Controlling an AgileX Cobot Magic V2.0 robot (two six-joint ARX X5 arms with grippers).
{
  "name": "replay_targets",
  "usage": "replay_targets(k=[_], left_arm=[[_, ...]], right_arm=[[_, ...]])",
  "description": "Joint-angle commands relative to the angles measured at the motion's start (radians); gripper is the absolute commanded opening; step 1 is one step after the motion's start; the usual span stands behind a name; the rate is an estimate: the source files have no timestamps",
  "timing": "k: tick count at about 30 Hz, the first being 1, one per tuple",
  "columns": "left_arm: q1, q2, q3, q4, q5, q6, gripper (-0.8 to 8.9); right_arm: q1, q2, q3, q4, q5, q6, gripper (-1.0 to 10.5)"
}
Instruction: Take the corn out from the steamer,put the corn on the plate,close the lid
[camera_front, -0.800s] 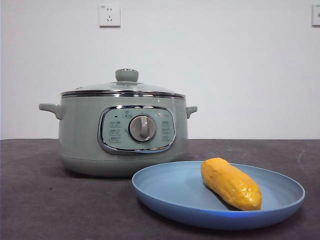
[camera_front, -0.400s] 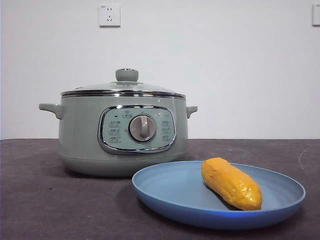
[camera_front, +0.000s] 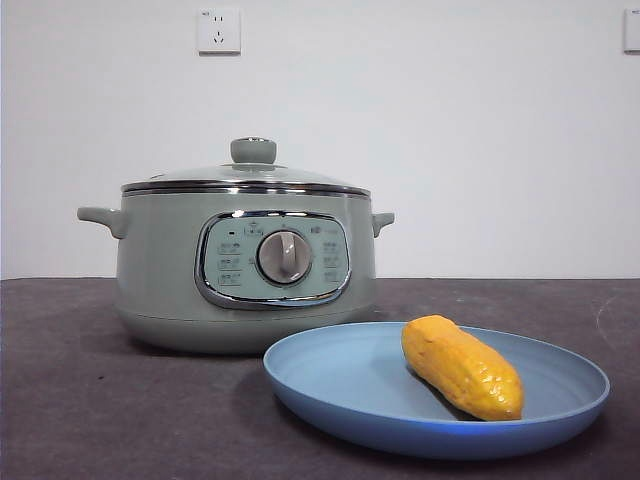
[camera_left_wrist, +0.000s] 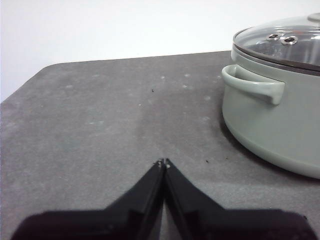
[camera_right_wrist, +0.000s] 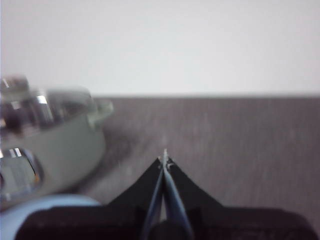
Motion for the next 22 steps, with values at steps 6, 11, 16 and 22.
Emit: replay_targets(k=[6,11,16,22], left_arm=[[0.003,-0.003,-0.013,0.005,-0.003,-0.01,-0.03],[0.003,-0.003,-0.013,0.005,-0.003,-0.01,-0.04],[0.003,-0.003,-0.013,0.005,-0.003,-0.01,-0.04],[0.003,-0.003,-0.013,0.005,-0.003,-0.01,-0.04]], right_arm=[[-0.004,-0.003,-0.086,-0.065,0.005,0.056,0.0],[-0.004,-0.003,-0.086,-0.065,0.004,0.048,0.0],[-0.003,-0.003,-0.086,-0.059,0.005,0.058,0.0],[-0.003,-0.003,-0.086,-0.059,0.005,0.058,0.0]])
